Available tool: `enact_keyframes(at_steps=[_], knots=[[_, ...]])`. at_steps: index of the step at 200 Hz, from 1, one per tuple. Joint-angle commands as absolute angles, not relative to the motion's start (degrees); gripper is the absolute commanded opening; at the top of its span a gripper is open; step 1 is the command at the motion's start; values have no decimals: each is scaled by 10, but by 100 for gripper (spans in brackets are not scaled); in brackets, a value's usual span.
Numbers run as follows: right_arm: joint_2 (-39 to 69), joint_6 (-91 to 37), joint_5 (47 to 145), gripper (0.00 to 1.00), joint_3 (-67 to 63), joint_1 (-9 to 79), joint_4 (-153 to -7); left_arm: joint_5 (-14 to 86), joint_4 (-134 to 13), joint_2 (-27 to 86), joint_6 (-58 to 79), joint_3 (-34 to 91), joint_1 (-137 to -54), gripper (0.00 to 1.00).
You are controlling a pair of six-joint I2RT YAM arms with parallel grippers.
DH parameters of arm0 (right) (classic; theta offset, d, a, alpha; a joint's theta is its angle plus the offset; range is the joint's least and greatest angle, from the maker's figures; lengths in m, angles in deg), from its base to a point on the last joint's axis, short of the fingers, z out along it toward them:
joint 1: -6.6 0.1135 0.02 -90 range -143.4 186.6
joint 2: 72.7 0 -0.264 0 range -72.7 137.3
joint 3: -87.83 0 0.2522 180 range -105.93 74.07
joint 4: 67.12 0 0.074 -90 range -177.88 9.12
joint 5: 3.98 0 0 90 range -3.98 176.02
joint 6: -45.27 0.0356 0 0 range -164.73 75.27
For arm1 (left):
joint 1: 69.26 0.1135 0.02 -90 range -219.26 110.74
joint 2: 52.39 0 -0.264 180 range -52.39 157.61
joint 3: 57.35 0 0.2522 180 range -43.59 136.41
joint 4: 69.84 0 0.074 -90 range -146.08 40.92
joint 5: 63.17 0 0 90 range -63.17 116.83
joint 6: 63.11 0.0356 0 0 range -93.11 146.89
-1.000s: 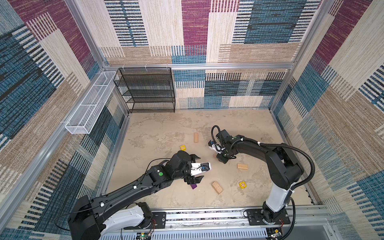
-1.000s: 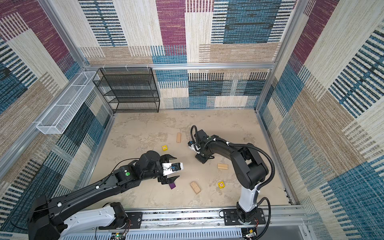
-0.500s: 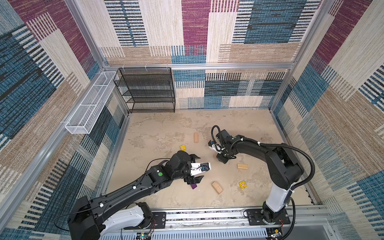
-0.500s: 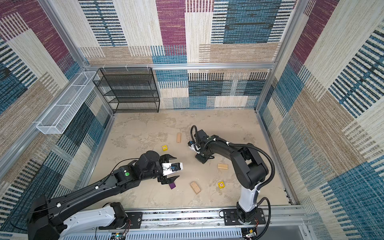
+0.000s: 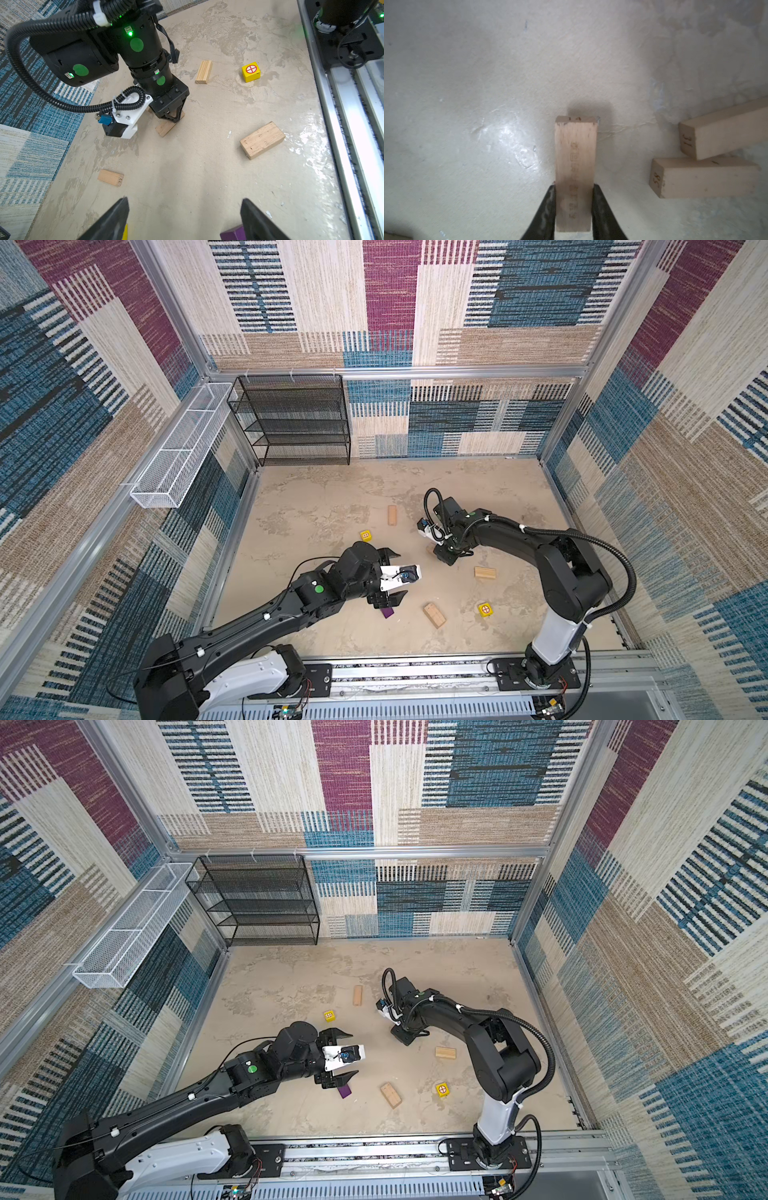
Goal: Build the wood block tower
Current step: 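Lift the block with the right gripper while the left gripper rises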
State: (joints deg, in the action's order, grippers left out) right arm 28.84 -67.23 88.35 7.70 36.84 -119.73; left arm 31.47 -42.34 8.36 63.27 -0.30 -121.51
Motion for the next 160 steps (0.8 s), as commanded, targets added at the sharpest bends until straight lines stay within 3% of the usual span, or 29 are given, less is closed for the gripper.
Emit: enact_keyframes(at_steps=[1,160], knots=[[275,-664,870,0,75,368,-1192,306,-442,85,630,-1,-1214,89],[220,-573,887,0,-24,368,-1185,226,-531,58,562,-2,-1152,89]])
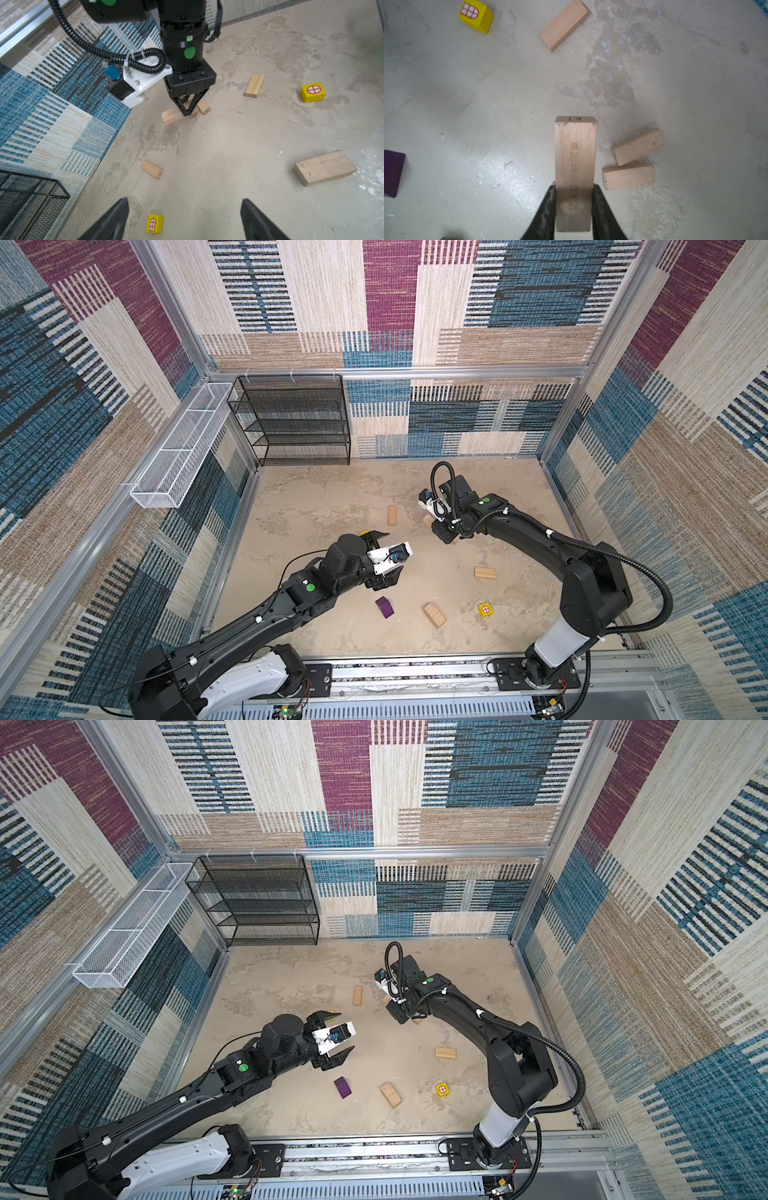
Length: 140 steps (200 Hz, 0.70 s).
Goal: Build the wood block tower
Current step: 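Lift the block with the right gripper while the left gripper rises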
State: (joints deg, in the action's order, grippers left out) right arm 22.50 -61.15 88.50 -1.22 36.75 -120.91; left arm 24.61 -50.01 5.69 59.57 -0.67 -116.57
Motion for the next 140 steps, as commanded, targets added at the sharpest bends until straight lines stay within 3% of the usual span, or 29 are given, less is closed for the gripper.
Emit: enact_keyframes(at_steps=[1,140], knots=[[220,-572,887,0,-24,367,-1185,226,-531,59,561,-1,-1151,89],[287,-441,892,0,-80,367,-1146,213,-523,111,479,37,-1097,90]])
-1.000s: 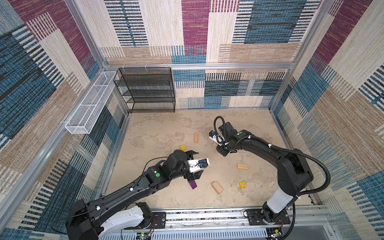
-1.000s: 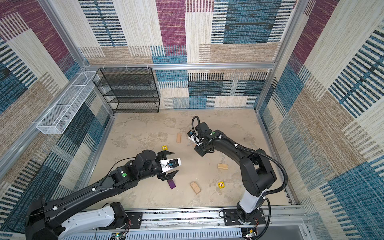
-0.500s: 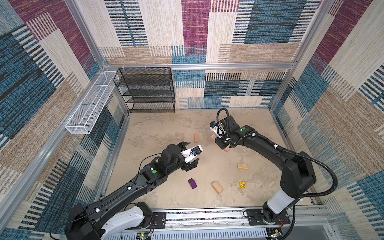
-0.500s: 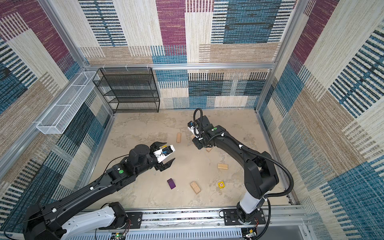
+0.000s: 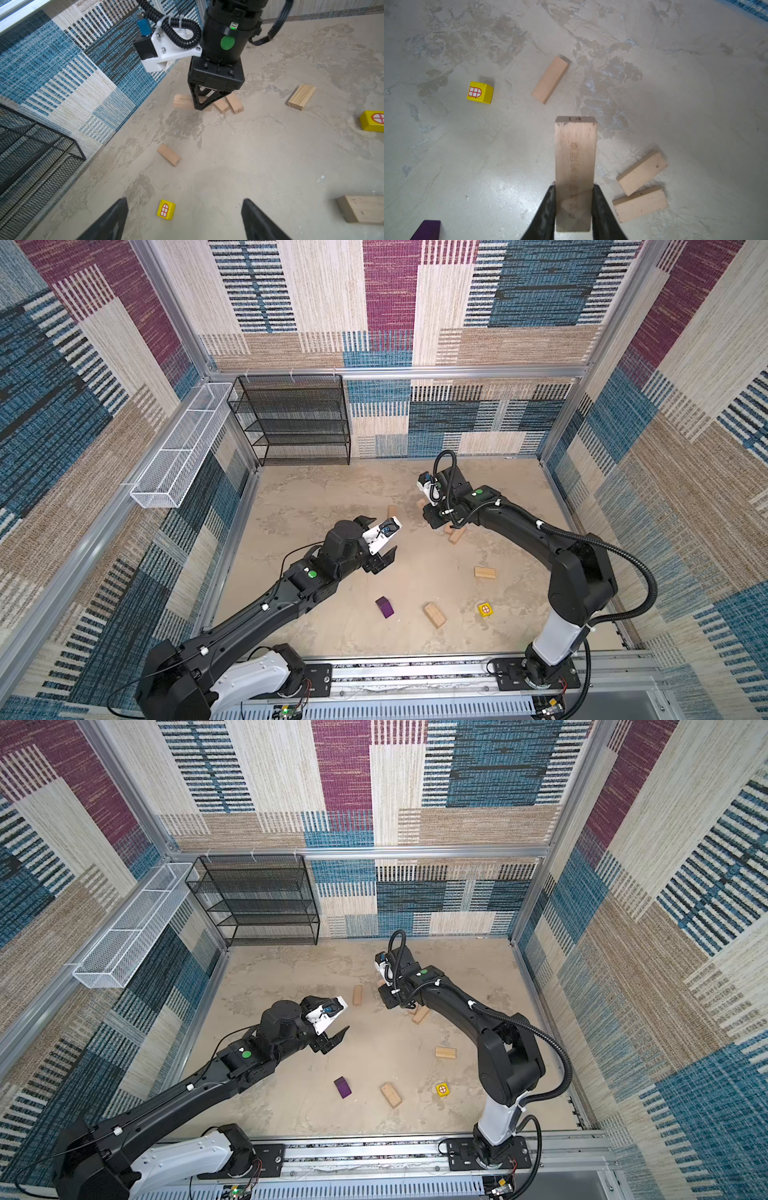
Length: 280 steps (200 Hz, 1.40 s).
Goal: Build the wood block tower
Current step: 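Lift the block with the right gripper while the left gripper rises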
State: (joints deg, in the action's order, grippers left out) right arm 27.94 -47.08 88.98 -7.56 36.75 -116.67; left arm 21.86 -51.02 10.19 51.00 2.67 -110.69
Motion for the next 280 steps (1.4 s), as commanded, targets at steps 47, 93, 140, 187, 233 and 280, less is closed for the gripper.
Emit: enact_keyframes(at_steps=[47,93,140,187,233,280], knots=[[313,-406,885,0,-101,367,-1146,217,-524,126,447,47,-1069,90],[331,-380,888,0,-125,365,-1142,211,-537,146,383,56,-1033,90],[337,-355,898,0,-142,363,-1139,208,-503,171,332,80,-1005,90],[339,-321,903,0,-145,360,-1137,240,-477,194,271,105,-968,90],[338,-291,893,0,-141,357,-1131,262,-463,194,242,113,-938,91],[342,-275,883,0,-146,353,-1131,275,-451,197,229,117,-924,91]])
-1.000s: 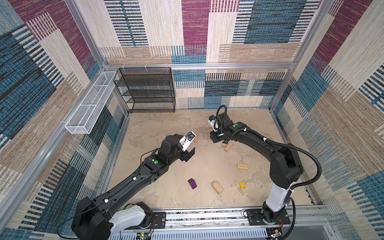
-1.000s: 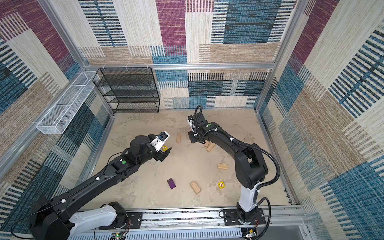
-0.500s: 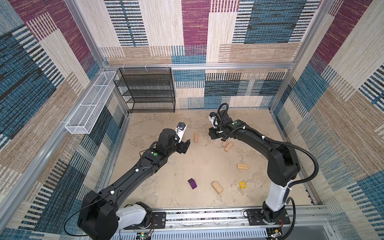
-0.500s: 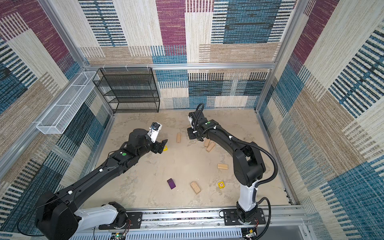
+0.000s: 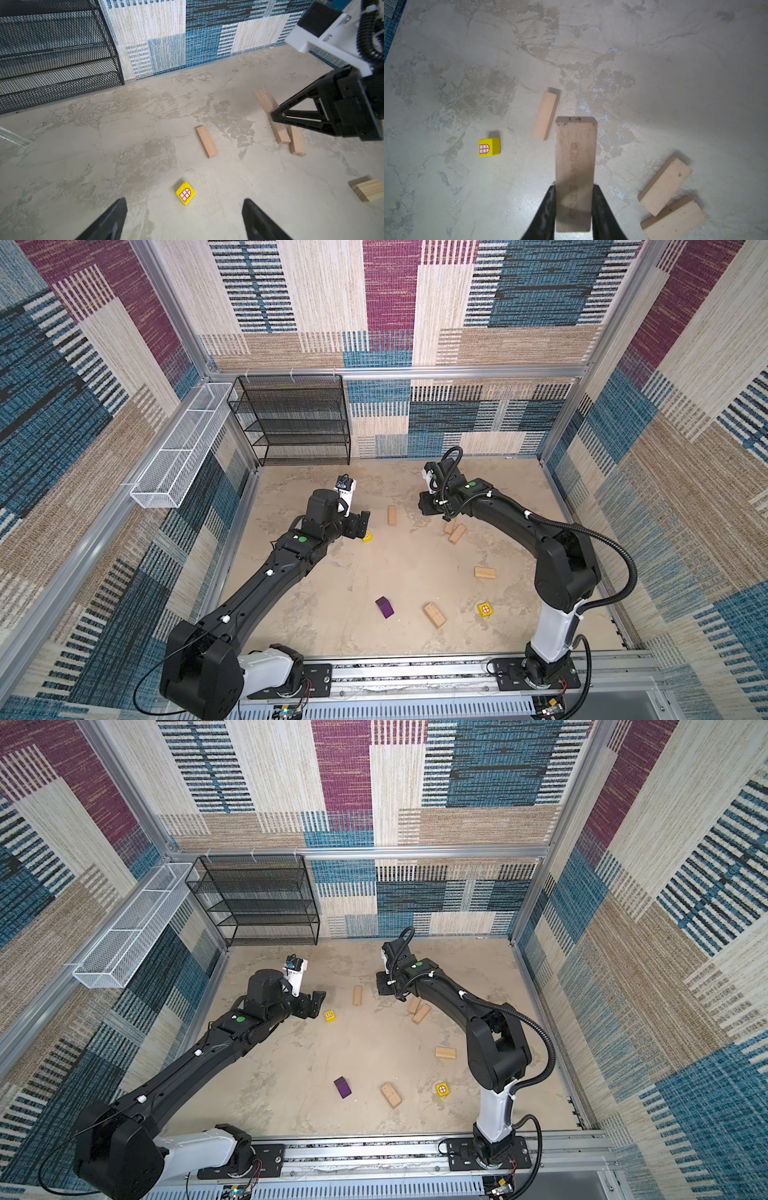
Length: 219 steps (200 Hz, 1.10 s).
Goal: Build the wood block tower
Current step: 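Lift the block with the right gripper while the left gripper rises, then lower the held block beside the upright block with the right gripper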
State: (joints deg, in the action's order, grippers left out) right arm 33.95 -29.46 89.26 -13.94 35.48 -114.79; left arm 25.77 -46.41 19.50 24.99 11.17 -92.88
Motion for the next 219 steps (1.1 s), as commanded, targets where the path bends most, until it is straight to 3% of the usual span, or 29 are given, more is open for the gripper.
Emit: enact_keyframes(at_steps=[1,166,219], knots=[[342,-275,883,0,-146,353,-1131,275,-451,196,229,117,-924,91],[380,-221,863,0,-194,353,-1169,344,-404,255,161,162,-869,89],[445,-210,884,0,-246,353,-1197,350,-400,261,157,166,-861,88]])
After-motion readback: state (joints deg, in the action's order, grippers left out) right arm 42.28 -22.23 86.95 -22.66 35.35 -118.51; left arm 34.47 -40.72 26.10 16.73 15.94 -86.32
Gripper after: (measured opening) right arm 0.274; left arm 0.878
